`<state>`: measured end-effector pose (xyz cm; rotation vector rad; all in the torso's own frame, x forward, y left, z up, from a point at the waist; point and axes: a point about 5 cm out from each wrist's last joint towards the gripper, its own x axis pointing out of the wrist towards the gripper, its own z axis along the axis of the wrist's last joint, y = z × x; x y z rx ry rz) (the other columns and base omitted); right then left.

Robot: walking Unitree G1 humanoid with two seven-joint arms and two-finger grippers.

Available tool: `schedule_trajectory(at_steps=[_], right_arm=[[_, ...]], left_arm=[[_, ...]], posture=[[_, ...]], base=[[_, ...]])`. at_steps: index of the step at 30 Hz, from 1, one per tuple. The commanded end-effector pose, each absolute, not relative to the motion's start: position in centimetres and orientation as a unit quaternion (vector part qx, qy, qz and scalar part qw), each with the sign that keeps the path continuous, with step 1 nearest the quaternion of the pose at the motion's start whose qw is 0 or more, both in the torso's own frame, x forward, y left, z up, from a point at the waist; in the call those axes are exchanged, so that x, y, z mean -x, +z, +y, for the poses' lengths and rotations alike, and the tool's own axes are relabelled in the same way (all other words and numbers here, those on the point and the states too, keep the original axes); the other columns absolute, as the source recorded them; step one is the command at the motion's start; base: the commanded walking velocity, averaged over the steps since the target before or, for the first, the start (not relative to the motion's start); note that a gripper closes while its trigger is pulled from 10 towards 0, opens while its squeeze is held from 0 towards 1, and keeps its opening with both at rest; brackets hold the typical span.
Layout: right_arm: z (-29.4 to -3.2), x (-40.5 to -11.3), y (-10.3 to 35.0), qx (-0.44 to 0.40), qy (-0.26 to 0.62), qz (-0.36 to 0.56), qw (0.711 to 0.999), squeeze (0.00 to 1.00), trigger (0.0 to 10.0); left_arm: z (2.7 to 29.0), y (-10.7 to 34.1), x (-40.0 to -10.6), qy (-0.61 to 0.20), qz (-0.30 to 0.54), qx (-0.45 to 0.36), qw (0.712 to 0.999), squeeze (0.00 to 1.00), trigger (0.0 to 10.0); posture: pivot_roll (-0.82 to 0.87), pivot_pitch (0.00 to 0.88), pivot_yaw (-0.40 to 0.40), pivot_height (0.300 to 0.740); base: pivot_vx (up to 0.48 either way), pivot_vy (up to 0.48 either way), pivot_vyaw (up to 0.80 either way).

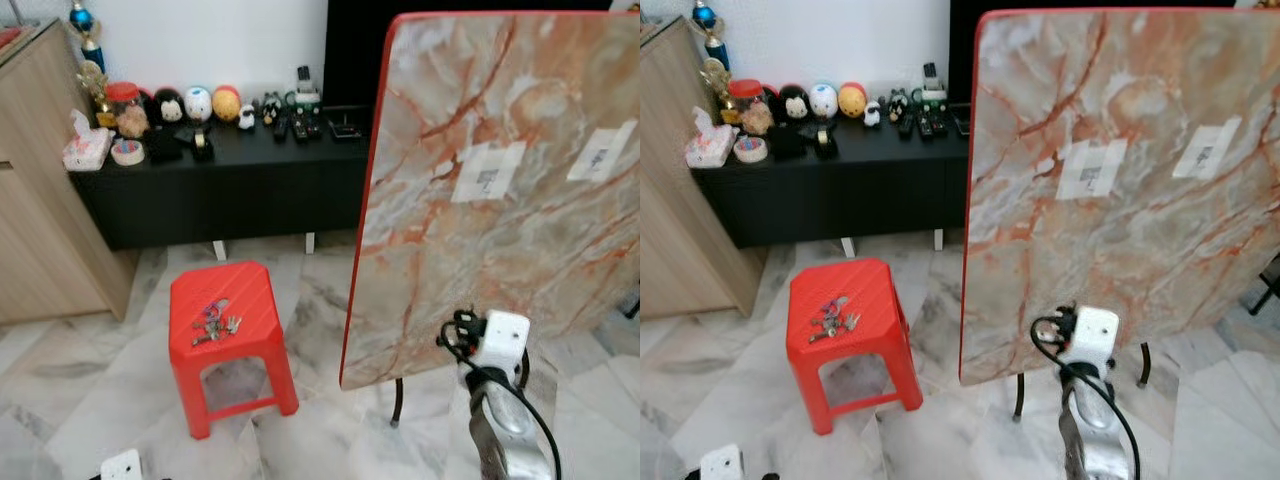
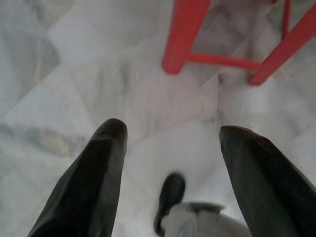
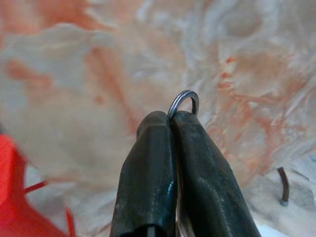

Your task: Hang keys on a hook

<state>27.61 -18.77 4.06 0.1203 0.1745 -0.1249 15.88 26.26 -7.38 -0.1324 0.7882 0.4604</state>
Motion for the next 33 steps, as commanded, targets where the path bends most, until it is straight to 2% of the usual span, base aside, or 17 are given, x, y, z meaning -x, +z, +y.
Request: schedule_trajectory(at_steps=[1,11,23,33], right_arm=[[-19.1,-27.7,4.5,-0.066,-0.071,0.081,0.992,0.00,10.0],[-19.2,-27.7,4.4,-0.073,-0.076,0.082,0.991,0.00,10.0],[-19.7,-27.8,4.5,-0.074,-0.092,0.080,0.990,0.00,10.0],[-21.0,-28.6,7.5,-0.040,-0.141,0.010,0.989,0.00,10.0]], left_arm=[[26.0,-7.8,-15.2,0.218,0.395,0.068,0.890,0.00,10.0],[26.0,-7.9,-15.1,0.216,0.397,0.066,0.890,0.00,10.0],[26.4,-7.8,-15.0,0.226,0.396,0.070,0.887,0.00,10.0],[26.4,-7.7,-15.1,0.227,0.393,0.068,0.889,0.00,10.0]], posture=[[0.03,0.000,-0.049,0.740],[0.04,0.000,-0.051,0.740],[0.05,0.000,-0.061,0.740],[0.04,0.000,-0.053,0.740]], base=[[0.304,0.000,0.00],[0.301,0.000,0.00],[0.000,0.000,0.00],[0.000,0.000,0.00]])
